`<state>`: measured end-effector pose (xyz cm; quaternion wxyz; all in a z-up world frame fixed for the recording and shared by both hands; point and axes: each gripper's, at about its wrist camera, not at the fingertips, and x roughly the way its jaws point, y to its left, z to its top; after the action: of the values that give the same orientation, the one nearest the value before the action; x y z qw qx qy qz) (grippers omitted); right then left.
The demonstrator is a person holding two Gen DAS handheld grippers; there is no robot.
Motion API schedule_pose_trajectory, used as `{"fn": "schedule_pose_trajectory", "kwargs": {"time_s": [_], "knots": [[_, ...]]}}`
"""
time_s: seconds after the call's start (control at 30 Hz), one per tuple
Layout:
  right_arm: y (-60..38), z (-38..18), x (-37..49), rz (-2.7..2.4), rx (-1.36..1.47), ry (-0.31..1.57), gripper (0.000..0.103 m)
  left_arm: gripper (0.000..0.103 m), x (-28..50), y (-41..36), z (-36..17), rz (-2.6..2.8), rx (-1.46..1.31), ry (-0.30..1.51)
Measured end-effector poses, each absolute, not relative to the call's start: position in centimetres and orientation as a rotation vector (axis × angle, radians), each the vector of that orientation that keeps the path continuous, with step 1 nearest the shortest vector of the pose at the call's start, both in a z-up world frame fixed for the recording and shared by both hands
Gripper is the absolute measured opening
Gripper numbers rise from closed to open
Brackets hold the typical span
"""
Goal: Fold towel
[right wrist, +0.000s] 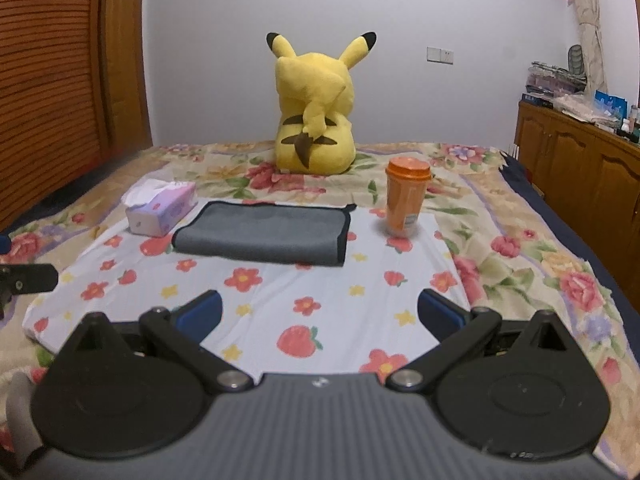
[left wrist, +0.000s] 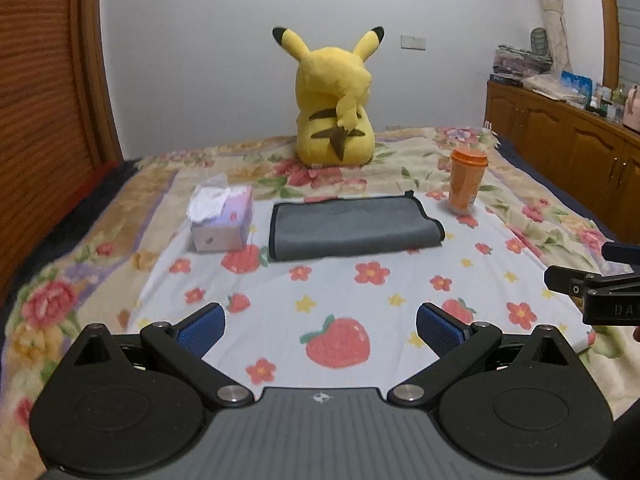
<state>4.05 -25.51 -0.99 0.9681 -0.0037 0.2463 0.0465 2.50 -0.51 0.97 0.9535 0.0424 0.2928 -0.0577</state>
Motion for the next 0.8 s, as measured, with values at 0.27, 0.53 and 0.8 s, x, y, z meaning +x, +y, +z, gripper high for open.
{"fn": "schedule_pose_trajectory", "kwargs": {"time_s": [0.27, 0.53, 0.8], "knots": [[-25.0, -1.9, 3.1, 0.097, -0.020, 0.510, 0.103, 0.103, 1.9, -0.3, -1.4, -0.109, 0.099, 0.629], [-25.1, -2.5, 3.1, 0.085, -0.021, 0.509, 0.103, 0.103, 1.9, 0.3, -2.3, -0.104, 0.077, 0.618], [-25.1, -2.9, 3.3, 0.074, -0.016, 0.510, 0.103, 0.103, 1.9, 0.5, -2.5, -0.092, 0.061, 0.590]]}}
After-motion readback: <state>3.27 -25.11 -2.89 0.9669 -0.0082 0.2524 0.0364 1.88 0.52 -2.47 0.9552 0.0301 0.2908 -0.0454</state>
